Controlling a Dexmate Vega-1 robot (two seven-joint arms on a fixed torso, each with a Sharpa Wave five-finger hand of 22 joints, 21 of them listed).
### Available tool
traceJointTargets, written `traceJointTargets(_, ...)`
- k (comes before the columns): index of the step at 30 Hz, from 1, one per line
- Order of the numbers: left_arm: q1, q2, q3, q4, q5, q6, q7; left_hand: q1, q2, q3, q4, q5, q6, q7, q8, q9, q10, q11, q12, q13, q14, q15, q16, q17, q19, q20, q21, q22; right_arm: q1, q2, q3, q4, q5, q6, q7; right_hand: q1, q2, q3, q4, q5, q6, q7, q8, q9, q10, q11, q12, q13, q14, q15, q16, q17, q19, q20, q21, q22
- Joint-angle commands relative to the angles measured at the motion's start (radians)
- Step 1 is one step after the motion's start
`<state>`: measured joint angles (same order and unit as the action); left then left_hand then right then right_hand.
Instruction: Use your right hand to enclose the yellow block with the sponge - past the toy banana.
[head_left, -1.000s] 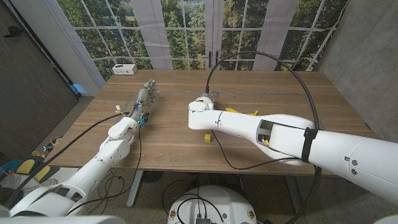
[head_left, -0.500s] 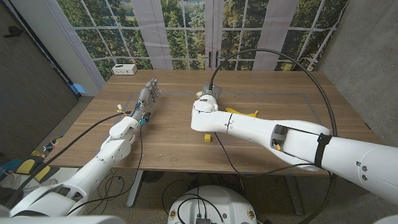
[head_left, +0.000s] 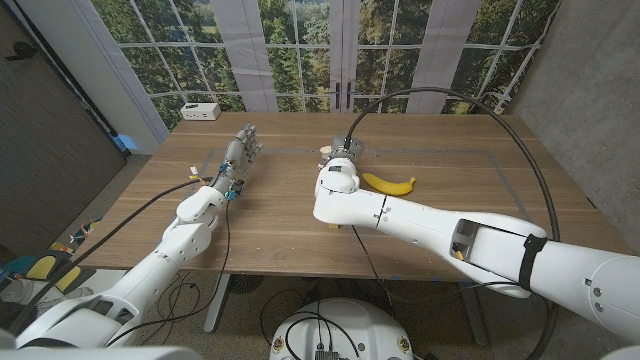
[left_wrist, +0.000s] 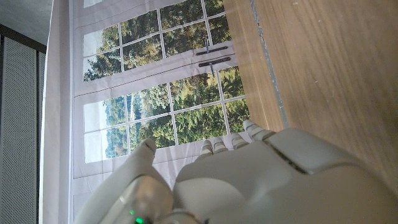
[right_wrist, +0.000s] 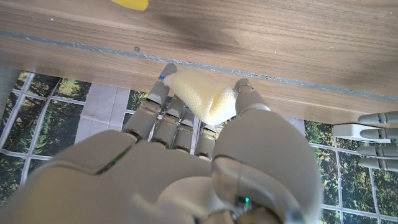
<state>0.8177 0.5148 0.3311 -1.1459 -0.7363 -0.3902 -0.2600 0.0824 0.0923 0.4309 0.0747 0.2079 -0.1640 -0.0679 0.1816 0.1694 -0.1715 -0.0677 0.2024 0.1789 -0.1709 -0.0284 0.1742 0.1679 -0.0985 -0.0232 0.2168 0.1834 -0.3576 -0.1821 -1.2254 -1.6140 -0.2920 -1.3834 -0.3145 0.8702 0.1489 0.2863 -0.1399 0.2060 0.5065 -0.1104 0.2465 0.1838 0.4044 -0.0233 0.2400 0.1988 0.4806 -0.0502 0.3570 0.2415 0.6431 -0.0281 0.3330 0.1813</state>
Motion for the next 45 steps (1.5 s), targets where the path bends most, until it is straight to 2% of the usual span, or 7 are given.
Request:
traceJointTargets(1,-0.018,0.012,0.019,-0.032,0.018,0.022,-0.006,0.007,0.0,0.002,-0.005,-0.003,-0.004,-0.008,-0.001,0.004,-0.022,0.001,-0.004,0.003,-0.065,0.001,0.003,0.003,0.006,0.0,-0.002,0.004,-0.159,-0.049,0.09,-0.139,-0.091,0.054,-0.195,-0.002,0.0,0.003,0.007,-0.004,0.04,0.0,0.01,0.004,0.023,-0.009,0.007,0.005,0.015,-0.069,-0.001,-0.001,0.006,0.005,0.001,0.004)
traceJointTargets(8,-0.035,0.012,0.034,-0.049,0.029,0.038,-0.009,0.007,0.0,0.002,-0.005,-0.004,-0.006,-0.009,-0.001,0.004,-0.023,0.0,-0.004,0.003,-0.067,0.002,0.003,0.003,0.005,0.0,-0.003,0.004,-0.255,-0.076,0.148,-0.206,-0.094,0.108,-0.311,0.003,0.001,0.004,0.005,-0.004,0.071,0.01,0.014,0.003,0.042,-0.009,0.01,0.005,0.029,-0.078,0.001,-0.002,0.014,0.0,0.003,0.004)
traceJointTargets(16,-0.033,0.026,0.044,-0.082,0.044,0.055,-0.001,0.008,0.0,0.001,-0.006,-0.004,-0.008,-0.01,-0.001,0.004,-0.022,0.003,-0.004,0.003,-0.067,0.002,0.003,0.003,0.005,0.0,-0.003,0.004,-0.311,-0.1,0.175,-0.266,-0.087,0.129,-0.355,0.005,0.001,0.004,0.005,-0.004,0.078,0.014,0.011,0.003,0.045,-0.014,0.008,0.005,0.032,-0.08,0.0,-0.003,0.015,-0.003,0.003,0.004)
traceJointTargets(21,-0.029,0.03,0.046,-0.1,0.04,0.067,0.0,0.008,0.0,0.001,-0.006,-0.004,-0.009,-0.011,-0.002,0.004,-0.023,0.001,-0.004,0.003,-0.067,0.001,0.003,0.003,0.006,0.0,-0.003,0.004,-0.341,-0.13,0.189,-0.313,-0.08,0.155,-0.364,0.006,0.001,0.004,0.005,-0.005,0.082,0.015,0.009,0.003,0.047,-0.014,0.006,0.005,0.032,-0.08,0.0,-0.002,0.016,-0.003,0.003,0.004)
traceJointTargets(26,-0.026,0.04,0.049,-0.113,0.049,0.07,0.004,0.008,0.0,0.001,-0.007,-0.004,-0.008,-0.009,-0.001,0.004,-0.023,0.001,-0.005,0.003,-0.067,0.001,0.003,0.003,0.005,0.0,-0.003,0.004,-0.367,-0.186,0.192,-0.372,-0.079,0.202,-0.355,0.006,-0.001,0.002,0.005,-0.006,0.084,0.016,0.006,0.003,0.047,-0.014,0.004,0.005,0.027,-0.081,-0.003,-0.002,0.016,-0.004,0.002,0.004)
traceJointTargets(40,-0.007,0.052,0.052,-0.152,0.051,0.08,0.011,0.008,0.0,0.0,-0.007,-0.004,-0.008,-0.009,-0.001,0.004,-0.024,0.0,-0.005,0.003,-0.068,0.002,0.003,0.003,0.004,0.001,-0.004,0.005,-0.379,-0.302,0.141,-0.458,-0.135,0.268,-0.289,0.008,-0.002,-0.004,0.006,-0.006,0.088,0.013,-0.003,0.003,0.046,-0.023,-0.002,0.005,0.01,-0.079,-0.009,0.001,0.008,-0.009,-0.003,0.004)
traceJointTargets(45,0.004,0.063,0.05,-0.175,0.053,0.087,0.022,0.008,0.001,0.0,-0.007,-0.004,-0.008,-0.01,-0.001,0.004,-0.023,0.003,-0.004,0.003,-0.068,0.002,0.003,0.003,0.005,0.002,-0.004,0.005,-0.383,-0.346,0.121,-0.47,-0.185,0.337,-0.274,0.011,-0.004,-0.004,0.004,-0.006,0.093,0.014,-0.004,0.003,0.05,-0.026,-0.003,0.005,0.009,-0.08,-0.01,0.0,0.009,-0.009,-0.003,0.004)
